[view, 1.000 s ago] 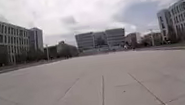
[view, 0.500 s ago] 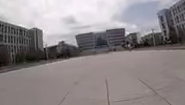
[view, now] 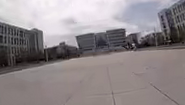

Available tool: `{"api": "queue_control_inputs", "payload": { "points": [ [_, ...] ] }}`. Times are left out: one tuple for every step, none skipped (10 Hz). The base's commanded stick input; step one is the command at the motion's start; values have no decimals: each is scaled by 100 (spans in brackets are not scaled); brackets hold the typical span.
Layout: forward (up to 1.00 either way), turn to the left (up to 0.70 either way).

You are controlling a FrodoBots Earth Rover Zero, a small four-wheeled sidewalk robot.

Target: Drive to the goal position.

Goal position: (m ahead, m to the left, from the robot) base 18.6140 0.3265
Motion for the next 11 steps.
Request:
{"api": "queue_control_inputs", "payload": {
  "points": [
    [100,0],
    [100,0],
    [100,0],
    [100,0],
    [100,0],
    [100,0],
    [100,0],
    [100,0],
    [100,0],
    [100,0],
    [100,0]
  ]
}}
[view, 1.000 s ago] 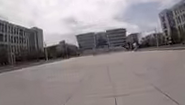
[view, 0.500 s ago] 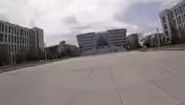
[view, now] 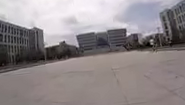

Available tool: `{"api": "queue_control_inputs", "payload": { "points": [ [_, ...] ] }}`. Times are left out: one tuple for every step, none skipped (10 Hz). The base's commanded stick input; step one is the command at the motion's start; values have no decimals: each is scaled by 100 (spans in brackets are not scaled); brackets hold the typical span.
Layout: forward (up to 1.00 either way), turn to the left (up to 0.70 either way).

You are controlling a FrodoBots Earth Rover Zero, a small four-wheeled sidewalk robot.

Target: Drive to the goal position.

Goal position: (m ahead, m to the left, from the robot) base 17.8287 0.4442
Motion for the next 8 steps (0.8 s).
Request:
{"api": "queue_control_inputs", "payload": {
  "points": [
    [100,0],
    [100,0],
    [100,0],
    [100,0],
    [100,0],
    [100,0],
    [100,-23],
    [100,-39]
  ]
}}
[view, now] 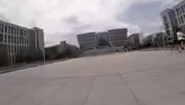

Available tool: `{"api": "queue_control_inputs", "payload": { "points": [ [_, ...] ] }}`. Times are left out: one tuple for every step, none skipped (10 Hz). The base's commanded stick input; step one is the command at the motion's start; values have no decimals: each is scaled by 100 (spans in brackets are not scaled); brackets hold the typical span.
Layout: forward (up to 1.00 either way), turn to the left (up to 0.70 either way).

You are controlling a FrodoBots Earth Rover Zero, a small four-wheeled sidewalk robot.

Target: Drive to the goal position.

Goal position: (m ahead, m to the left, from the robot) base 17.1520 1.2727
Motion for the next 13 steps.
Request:
{"api": "queue_control_inputs", "payload": {
  "points": [
    [100,-39],
    [100,-34],
    [100,-4],
    [100,0],
    [100,0],
    [100,0],
    [100,0],
    [100,0],
    [100,0],
    [100,0],
    [100,0],
    [100,0],
    [100,0]
  ]
}}
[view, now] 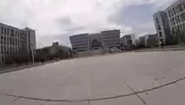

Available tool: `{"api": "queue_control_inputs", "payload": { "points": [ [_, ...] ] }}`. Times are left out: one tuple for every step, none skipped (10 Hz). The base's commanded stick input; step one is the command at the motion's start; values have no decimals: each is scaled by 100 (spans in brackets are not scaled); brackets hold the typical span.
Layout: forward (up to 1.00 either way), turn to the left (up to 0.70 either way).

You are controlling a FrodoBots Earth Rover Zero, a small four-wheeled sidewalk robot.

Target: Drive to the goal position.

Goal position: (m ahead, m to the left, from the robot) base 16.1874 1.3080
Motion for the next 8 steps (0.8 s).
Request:
{"api": "queue_control_inputs", "payload": {
  "points": [
    [100,0],
    [100,0],
    [100,0],
    [100,0],
    [100,0],
    [100,0],
    [100,0],
    [100,-13]
  ]
}}
